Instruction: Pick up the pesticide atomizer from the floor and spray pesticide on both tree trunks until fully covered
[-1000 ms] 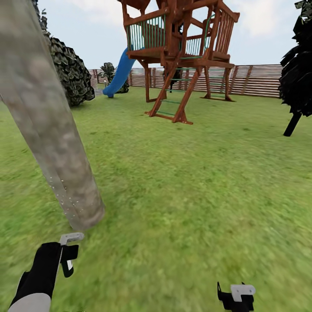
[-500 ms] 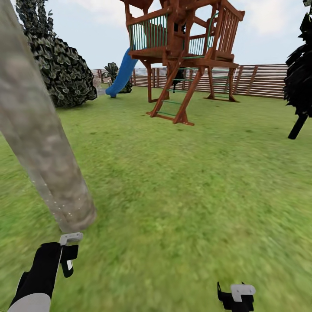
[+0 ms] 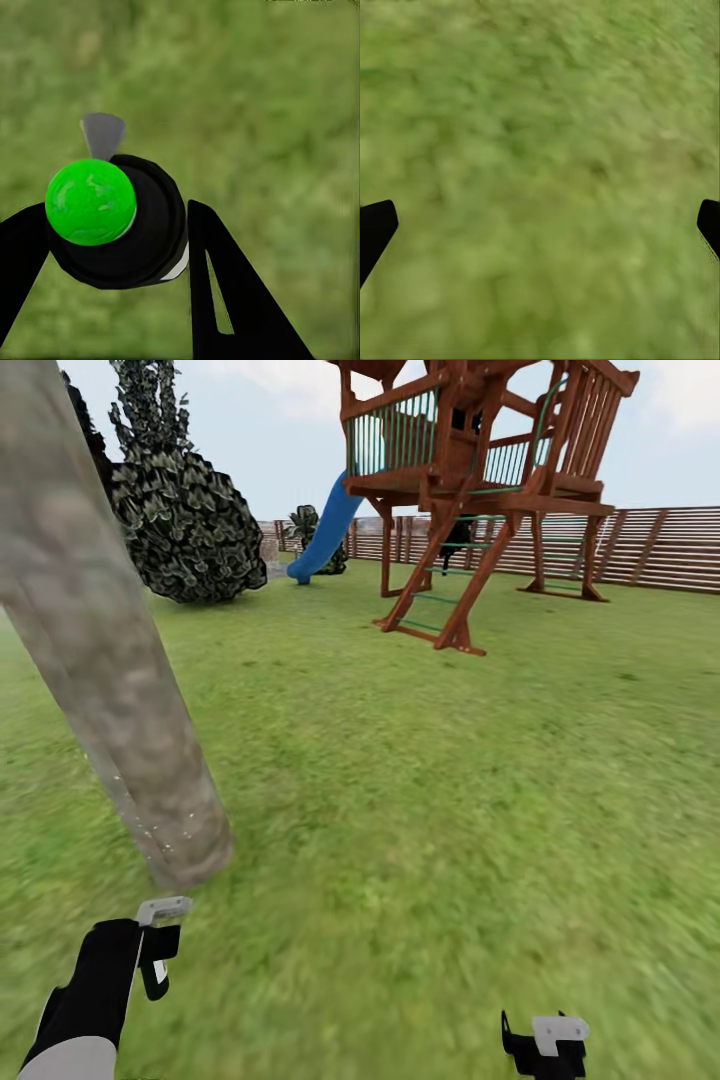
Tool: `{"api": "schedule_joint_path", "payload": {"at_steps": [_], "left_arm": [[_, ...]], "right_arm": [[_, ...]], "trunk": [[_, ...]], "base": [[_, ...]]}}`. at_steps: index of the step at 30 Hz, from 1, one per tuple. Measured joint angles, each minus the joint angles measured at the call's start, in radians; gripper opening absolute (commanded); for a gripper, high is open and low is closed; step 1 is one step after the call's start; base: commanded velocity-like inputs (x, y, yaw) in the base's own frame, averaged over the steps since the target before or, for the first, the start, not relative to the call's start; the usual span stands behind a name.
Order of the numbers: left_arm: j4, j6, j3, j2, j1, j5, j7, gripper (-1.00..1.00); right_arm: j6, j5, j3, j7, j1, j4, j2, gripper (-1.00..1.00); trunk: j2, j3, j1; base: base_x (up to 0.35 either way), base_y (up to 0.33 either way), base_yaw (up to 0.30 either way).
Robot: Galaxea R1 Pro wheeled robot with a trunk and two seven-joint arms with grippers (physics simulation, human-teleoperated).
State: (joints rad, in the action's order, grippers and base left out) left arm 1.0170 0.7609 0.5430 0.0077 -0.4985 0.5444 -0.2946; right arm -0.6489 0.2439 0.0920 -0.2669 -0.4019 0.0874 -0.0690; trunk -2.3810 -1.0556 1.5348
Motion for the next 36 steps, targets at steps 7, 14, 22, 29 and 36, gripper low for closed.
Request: {"api": "schedule_joint_path", "payload": {"at_steps": [7, 14, 22, 29, 36], "left_arm": [[0.0, 0.0, 0.0, 0.0, 0.0, 0.0, 0.0, -1.0], [0.0, 0.0, 0.0, 0.002, 0.0, 0.0, 0.0, -1.0], [0.0, 0.0, 0.0, 0.0, 0.0, 0.0, 0.0, -1.0], [0.0, 0.0, 0.0, 0.0, 0.0, 0.0, 0.0, -1.0], [0.0, 0.0, 0.0, 0.0, 0.0, 0.0, 0.0, -1.0]], "right_arm": [[0.0, 0.0, 0.0, 0.001, 0.0, 0.0, 0.0, 1.0], [0.0, 0.0, 0.0, 0.002, 0.0, 0.0, 0.0, 1.0], [0.0, 0.0, 0.0, 0.001, 0.0, 0.0, 0.0, 1.0], [0.0, 0.0, 0.0, 0.002, 0.0, 0.0, 0.0, 1.0], [0.0, 0.0, 0.0, 0.002, 0.0, 0.0, 0.0, 1.0]], "trunk": [[0.0, 0.0, 0.0], [0.0, 0.0, 0.0], [0.0, 0.0, 0.0], [0.0, 0.0, 0.0], [0.0, 0.0, 0.0]], "base": [[0.149, -0.265, 0.015], [0.184, -0.241, 0.02], [0.102, -0.106, 0.261], [0.049, -0.023, 0.277], [0.225, -0.164, 0.077]]}}
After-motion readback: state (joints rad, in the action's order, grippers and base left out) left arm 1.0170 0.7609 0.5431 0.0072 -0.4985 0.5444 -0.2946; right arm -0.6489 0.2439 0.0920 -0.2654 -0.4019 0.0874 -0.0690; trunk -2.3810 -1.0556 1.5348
